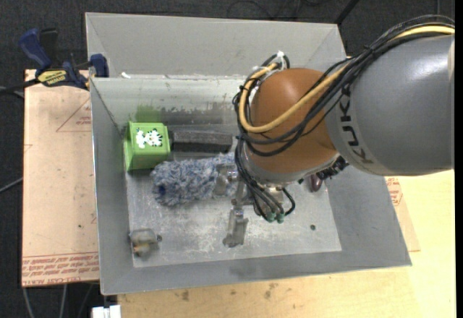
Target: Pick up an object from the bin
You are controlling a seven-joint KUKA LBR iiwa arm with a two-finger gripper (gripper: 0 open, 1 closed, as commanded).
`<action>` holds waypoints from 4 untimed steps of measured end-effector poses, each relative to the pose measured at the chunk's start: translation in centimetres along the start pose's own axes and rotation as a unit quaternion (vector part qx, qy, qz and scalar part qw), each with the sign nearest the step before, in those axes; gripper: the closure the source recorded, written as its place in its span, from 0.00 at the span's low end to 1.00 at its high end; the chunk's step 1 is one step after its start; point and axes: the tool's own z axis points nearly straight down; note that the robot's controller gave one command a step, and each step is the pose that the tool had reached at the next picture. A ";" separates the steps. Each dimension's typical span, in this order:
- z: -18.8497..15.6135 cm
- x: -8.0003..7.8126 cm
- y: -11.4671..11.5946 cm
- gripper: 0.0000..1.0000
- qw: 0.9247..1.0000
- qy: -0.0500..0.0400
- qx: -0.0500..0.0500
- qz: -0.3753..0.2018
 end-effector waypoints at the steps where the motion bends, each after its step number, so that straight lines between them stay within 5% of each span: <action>1: -0.4 -0.2 -0.1 0.00 1.000 -0.004 -0.001 0.002; 3: 0.6 -6.2 2.7 0.00 1.000 -0.006 -0.001 -0.019; 4: 5.2 -8.7 3.0 0.00 0.999 -0.009 -0.001 -0.036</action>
Offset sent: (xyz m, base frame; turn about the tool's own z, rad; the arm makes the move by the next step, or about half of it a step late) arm 0.0444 0.0218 -0.0067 -0.0726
